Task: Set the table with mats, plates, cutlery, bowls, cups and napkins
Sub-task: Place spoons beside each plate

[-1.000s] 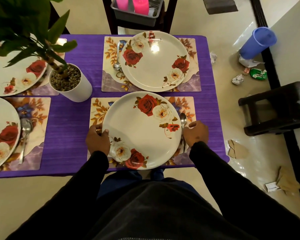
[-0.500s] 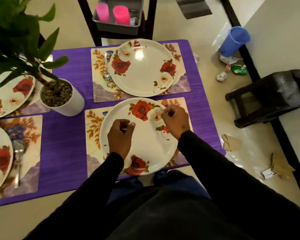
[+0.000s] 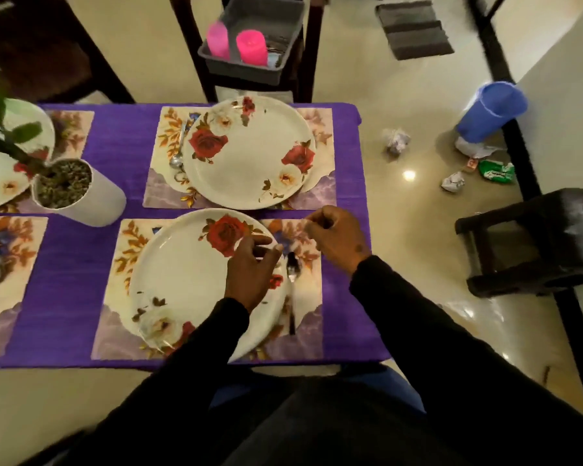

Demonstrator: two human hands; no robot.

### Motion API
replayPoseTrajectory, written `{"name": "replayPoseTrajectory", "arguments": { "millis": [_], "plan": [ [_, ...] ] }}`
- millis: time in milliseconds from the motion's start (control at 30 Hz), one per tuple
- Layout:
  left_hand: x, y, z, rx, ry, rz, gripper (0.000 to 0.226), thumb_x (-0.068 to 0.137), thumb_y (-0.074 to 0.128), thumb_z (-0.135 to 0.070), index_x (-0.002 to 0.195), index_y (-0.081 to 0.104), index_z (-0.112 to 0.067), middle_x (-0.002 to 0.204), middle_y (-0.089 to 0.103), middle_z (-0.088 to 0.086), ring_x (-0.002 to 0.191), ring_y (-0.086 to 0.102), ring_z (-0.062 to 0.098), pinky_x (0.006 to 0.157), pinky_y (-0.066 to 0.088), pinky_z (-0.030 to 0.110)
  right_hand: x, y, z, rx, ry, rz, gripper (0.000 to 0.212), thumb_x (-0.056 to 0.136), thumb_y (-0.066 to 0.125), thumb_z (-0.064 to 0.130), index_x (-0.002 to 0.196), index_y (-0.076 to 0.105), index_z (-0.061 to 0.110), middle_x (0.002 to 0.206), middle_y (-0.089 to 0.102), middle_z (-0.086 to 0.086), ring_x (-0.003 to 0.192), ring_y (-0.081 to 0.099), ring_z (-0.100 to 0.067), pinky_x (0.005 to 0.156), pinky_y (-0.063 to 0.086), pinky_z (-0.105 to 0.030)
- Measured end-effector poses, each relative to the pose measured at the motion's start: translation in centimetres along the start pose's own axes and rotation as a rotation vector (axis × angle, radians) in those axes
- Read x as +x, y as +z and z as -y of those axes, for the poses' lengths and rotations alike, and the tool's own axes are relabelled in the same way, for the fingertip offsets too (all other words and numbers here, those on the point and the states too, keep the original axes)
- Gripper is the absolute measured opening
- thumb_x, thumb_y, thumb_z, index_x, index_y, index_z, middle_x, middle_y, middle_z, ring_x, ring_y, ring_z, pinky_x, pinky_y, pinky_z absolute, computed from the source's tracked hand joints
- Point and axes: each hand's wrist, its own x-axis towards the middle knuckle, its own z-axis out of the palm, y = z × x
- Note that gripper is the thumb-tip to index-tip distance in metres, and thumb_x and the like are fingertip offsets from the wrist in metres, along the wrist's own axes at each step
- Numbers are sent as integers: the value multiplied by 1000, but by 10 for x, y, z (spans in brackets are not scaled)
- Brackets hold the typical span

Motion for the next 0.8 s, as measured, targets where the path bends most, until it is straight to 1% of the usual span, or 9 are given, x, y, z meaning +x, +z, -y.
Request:
{"name": "replayPoseTrajectory", "arguments": {
  "millis": [67,133,233,333,467,567,633,700,800],
  "plan": [
    [-10,31,-6,-2,-67,-96,20,92,69,-32,106,64,-19,97,71,0,91,69,19,85,59,44,9,-16,-16,9,-5,41,9,87,67,16,80,64,18,79,69,-8,71,62,-21,70,55,-42],
    [-19,59,-14,-6,-106,-154,17,92,70,-31,104,64,-21,98,72,1,93,69,21,90,56,48,19,-27,-26,10,-4,88,9,87,68,17,79,65,20,78,70,-6,71,64,-22,70,56,-42],
    [-31,79,-31,-47,-116,-214,17,93,69,-31,107,64,-23,101,70,1,94,69,20,88,57,45,30,-31,-25,7,-14,192,6,86,66,19,81,67,18,75,70,-1,70,66,-19,71,58,-42],
    [-45,78,-44,-112,-93,-295,19,95,68,-31,111,65,-22,101,70,2,97,68,21,82,58,37,29,-28,-9,11,-45,300,13,86,65,19,74,64,22,70,68,2,68,66,-20,70,59,-46],
    [-56,68,-48,-170,-68,-395,18,96,66,-34,113,64,-28,108,70,-5,100,68,15,82,57,33,24,-27,10,-6,-111,420,12,90,65,20,79,67,16,69,68,3,61,62,-13,62,54,-37],
    [-50,66,-40,-236,-96,-394,17,96,66,-33,110,66,-24,104,72,0,99,69,20,83,59,39,19,-44,16,-55,-142,470,12,92,65,21,90,68,10,81,72,-8,67,66,-20,59,55,-36],
    [-44,74,-38,-288,-117,-395,19,95,67,-33,108,69,-19,100,72,3,97,69,25,83,59,42,21,-61,12,-85,-136,492,8,93,65,18,91,67,11,82,71,-10,64,65,-18,54,53,-28],
    [-41,87,-39,-341,-136,-376,17,95,67,-30,107,69,-17,97,73,5,95,70,27,75,57,36,28,-80,11,-120,-118,497,7,94,66,18,91,67,12,79,70,-7,61,63,-15,56,52,-27],
    [-36,111,-49,-382,-147,-344,11,96,66,-29,102,68,-20,94,72,2,88,70,21,69,53,30,49,-93,15,-174,-114,489,11,95,65,22,88,67,13,78,70,-6,61,63,-15,58,51,-27]
  ]
}}
